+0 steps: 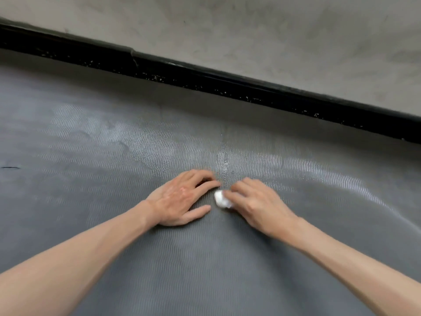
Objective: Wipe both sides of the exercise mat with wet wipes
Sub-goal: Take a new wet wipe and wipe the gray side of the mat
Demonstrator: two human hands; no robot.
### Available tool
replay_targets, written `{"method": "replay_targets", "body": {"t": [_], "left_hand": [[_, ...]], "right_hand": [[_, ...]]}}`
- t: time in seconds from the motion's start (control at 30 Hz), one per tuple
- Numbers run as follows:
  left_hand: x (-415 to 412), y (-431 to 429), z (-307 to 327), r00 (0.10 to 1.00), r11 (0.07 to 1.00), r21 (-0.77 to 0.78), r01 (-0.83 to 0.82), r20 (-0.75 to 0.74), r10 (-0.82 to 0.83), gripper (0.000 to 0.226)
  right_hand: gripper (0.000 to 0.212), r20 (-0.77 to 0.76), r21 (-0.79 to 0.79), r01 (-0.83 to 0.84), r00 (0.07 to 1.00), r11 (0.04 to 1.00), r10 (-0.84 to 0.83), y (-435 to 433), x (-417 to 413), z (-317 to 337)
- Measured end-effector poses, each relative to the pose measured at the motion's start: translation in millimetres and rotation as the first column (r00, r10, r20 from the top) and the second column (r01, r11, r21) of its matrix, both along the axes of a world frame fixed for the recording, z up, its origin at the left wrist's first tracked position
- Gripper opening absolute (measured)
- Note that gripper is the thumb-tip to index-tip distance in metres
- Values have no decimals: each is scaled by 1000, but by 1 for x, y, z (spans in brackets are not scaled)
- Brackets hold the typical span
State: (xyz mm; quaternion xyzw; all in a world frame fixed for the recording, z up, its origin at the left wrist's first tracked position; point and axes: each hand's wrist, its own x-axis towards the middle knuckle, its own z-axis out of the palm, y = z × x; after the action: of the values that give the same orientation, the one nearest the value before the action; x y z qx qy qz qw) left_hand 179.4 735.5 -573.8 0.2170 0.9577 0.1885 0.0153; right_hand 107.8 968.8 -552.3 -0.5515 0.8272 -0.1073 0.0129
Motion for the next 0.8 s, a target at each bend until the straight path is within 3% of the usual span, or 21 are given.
{"method": "replay_targets", "body": {"t": [0.13, 0.23, 0.37, 0.43, 0.57, 0.67, 0.8], "left_hand": [[3, -2, -5, 961, 959, 96, -265, -52, 271, 45], [2, -4, -4, 960, 958, 96, -271, -43, 276, 44], [2, -3, -5, 958, 955, 91, -282, -23, 285, 43], [1, -3, -6, 961, 958, 80, -274, -19, 277, 44], [1, -4, -7, 963, 961, 72, -266, -29, 269, 45], [1, -4, -7, 966, 964, 68, -255, -35, 258, 45], [1, -3, -4, 960, 958, 88, -273, -34, 277, 45]], "right_hand": [[13, -49, 7, 258, 965, 966, -257, -16, -88, 8], [6, -101, 13, 424, 901, 905, -421, -26, -114, 11], [12, -10, 13, 270, 963, 963, -270, -11, -58, 12], [16, 24, 39, 209, 977, 977, -210, -10, -69, 16], [20, -87, 34, 368, 927, 929, -364, -52, -143, 16], [27, -121, 26, 474, 876, 880, -468, -67, -153, 13], [9, -75, 16, 334, 940, 942, -332, -48, -115, 20]]}}
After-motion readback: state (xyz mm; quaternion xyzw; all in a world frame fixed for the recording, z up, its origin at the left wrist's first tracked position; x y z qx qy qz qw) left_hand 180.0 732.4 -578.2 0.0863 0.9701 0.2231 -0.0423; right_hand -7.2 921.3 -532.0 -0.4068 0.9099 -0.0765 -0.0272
